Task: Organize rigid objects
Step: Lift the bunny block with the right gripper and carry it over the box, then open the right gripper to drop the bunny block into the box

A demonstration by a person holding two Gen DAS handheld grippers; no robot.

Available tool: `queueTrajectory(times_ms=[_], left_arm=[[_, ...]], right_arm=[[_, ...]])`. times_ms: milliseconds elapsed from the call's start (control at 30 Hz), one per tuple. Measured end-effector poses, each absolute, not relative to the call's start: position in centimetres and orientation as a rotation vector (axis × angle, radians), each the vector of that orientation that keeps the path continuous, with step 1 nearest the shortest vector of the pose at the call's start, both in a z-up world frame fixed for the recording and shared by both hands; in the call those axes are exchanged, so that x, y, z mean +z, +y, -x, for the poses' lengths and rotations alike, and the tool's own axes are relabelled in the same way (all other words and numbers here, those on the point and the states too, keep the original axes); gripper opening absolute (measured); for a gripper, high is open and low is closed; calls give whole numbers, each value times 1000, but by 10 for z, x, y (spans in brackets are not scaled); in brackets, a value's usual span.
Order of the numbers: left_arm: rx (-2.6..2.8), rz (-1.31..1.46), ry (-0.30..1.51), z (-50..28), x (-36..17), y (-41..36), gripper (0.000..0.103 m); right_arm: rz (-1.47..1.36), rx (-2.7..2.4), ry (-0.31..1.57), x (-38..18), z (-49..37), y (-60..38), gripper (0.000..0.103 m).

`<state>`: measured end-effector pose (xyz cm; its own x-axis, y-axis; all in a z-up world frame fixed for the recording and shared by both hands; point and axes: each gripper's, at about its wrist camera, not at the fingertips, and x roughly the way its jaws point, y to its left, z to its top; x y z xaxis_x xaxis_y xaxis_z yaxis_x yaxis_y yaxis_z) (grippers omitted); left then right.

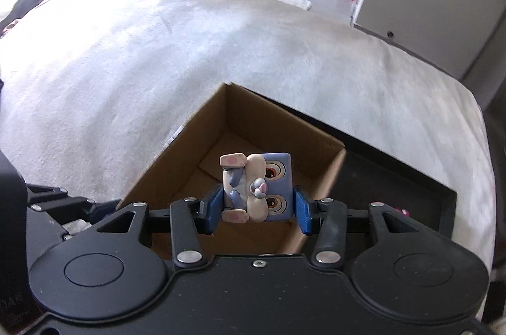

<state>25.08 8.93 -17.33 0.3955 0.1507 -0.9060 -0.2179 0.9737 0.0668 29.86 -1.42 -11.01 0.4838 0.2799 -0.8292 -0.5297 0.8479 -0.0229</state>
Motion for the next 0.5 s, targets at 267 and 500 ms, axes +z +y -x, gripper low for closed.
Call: queueTrajectory(times_ms=[267, 500], left_arm=[[235, 72, 1143, -252, -174, 91, 8], [235, 94, 1134, -251, -173, 93, 8]], right_arm=[[243, 552, 915, -107, -305, -8, 45], [193, 514, 960, -114, -300, -28, 46]])
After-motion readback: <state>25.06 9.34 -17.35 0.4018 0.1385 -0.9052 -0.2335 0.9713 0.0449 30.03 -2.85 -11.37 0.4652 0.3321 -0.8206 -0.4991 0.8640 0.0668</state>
